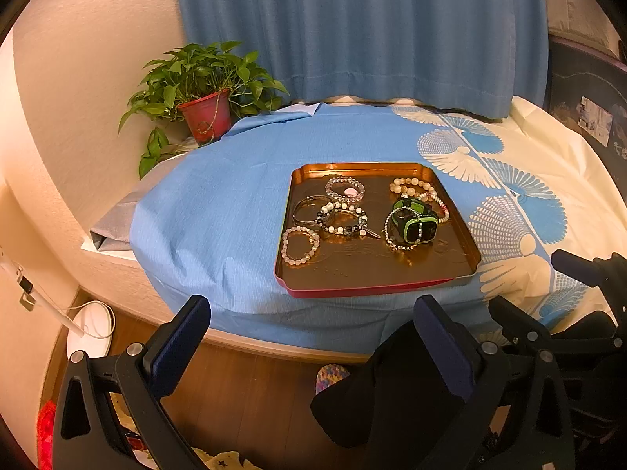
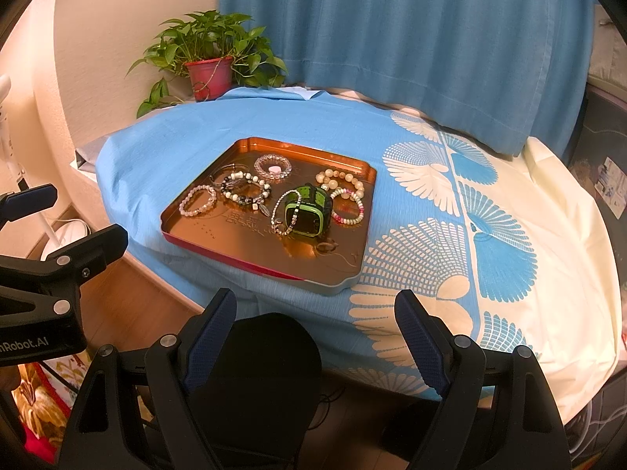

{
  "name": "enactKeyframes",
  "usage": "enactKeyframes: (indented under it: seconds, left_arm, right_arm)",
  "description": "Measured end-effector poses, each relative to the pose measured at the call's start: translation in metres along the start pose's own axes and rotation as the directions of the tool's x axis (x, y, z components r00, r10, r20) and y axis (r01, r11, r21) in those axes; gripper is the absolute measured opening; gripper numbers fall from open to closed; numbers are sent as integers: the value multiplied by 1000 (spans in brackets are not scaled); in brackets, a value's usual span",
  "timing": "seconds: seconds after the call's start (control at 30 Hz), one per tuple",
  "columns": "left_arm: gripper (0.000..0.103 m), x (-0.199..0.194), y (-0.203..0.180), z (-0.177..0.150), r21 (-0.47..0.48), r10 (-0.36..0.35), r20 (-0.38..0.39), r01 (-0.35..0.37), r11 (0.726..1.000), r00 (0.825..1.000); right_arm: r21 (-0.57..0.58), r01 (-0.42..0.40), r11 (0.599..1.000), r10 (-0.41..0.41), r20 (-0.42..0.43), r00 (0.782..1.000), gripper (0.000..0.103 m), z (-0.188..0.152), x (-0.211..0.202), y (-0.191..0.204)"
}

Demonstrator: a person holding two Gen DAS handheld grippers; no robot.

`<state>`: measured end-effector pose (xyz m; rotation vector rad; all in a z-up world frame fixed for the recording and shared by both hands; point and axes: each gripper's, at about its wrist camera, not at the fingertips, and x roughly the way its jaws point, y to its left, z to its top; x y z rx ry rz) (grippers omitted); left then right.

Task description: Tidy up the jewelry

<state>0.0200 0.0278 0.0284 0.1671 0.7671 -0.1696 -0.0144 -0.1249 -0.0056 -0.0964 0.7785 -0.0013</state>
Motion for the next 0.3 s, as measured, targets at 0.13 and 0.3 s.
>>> enactKeyframes:
  seconds: [0.13, 0.3]
  left_arm:
    - [102, 1, -1, 1, -3, 0, 1, 0, 1000, 1000]
    - [102, 2, 6, 0, -8, 2, -4, -2, 1000, 1000]
  right_arm:
    - [-1, -2, 1000, 2, 0, 1000, 83, 0, 0, 0]
    - [2, -1, 1000, 1, 0, 1000, 83, 0, 0, 1]
